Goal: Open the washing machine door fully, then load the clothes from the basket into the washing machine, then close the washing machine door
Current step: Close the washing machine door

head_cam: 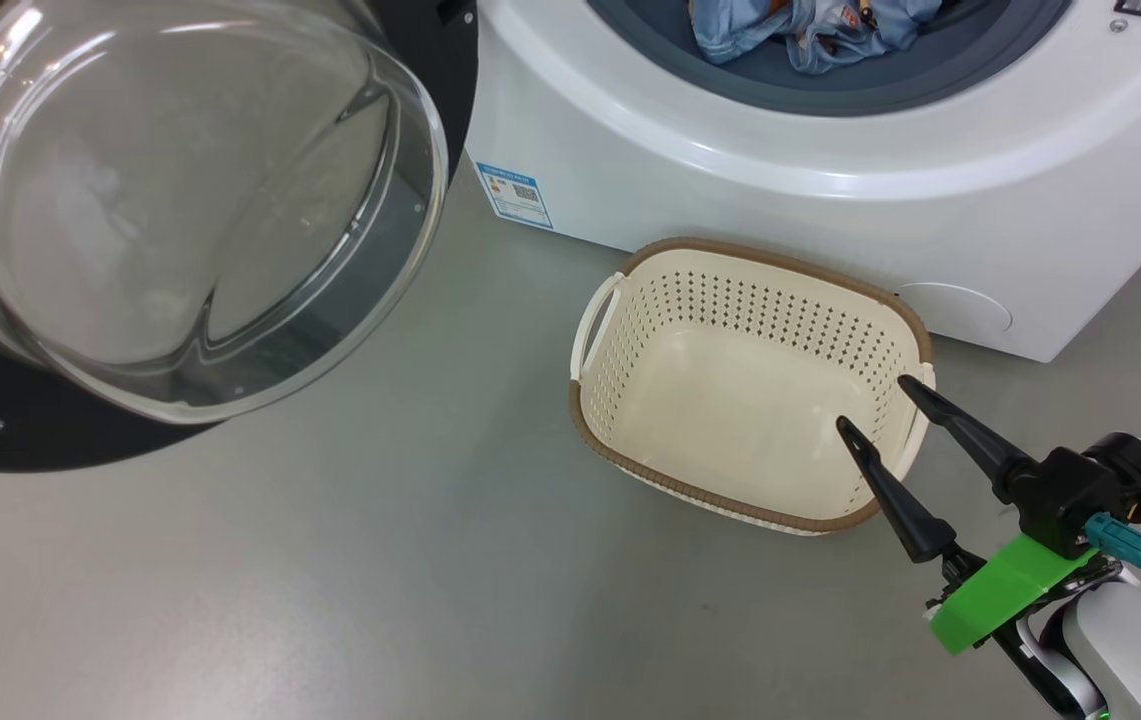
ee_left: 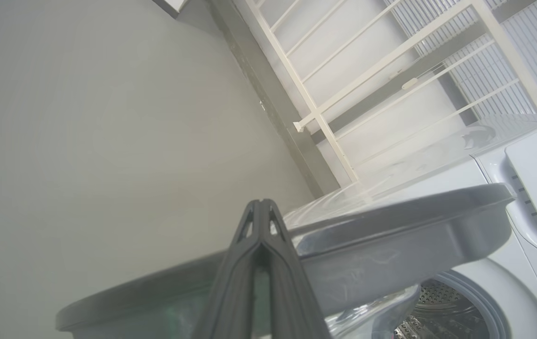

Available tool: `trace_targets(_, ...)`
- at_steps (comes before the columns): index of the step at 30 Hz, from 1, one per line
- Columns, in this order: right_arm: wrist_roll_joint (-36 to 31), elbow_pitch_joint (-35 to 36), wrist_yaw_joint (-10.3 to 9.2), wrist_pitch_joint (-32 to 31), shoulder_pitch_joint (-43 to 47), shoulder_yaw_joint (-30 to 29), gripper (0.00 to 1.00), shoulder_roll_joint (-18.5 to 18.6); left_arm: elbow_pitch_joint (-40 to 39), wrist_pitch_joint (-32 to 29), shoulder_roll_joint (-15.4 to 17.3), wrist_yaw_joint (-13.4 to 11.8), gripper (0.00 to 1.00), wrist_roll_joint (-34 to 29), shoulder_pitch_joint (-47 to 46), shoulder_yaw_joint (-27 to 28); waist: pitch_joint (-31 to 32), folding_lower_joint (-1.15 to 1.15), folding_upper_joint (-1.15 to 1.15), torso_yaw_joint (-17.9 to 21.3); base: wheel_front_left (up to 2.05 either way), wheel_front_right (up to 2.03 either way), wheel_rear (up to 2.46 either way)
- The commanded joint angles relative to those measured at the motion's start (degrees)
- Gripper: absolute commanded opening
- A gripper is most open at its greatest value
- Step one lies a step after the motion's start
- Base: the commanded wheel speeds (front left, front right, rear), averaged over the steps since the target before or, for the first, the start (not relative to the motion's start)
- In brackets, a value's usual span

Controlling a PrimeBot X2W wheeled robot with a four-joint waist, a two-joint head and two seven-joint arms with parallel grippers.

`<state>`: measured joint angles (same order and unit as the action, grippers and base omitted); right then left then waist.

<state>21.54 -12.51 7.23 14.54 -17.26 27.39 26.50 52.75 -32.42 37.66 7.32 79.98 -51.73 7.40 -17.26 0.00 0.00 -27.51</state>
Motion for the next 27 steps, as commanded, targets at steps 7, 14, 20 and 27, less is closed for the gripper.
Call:
trace_targets(7,-0.08,1.04,0.25,0.46,-0.3,0.33,0.92,-0.12,-4.65,-6.41,3.07,0.16,0.0,2.42,1.91,-1.18,0.93,0.0,0.0,-0.11,0.0,0.0,0.0)
trace_targets(14,-0.11,1.04,0.25,0.46,-0.16,-0.09,0.92,-0.37,-8.53,-10.65,2.8,0.16,0.0,4.24,4.02,-2.46,1.33,0.0,0.0,-0.41,0.0,0.0,0.0)
trace_targets(20,-0.21,1.08,0.25,0.46,-0.04,-0.24,0.92,-0.86,-12.08,-14.08,2.75,0.16,0.0,5.79,5.72,-3.38,1.94,0.0,0.0,-0.56,0.0,0.0,0.0)
trace_targets(27,-0.19,0.94,0.25,0.46,0.19,-0.61,0.92,-1.23,-17.19,-17.27,2.72,0.16,0.0,7.12,7.98,-4.43,2.82,0.0,0.0,-0.88,0.0,0.0,0.0)
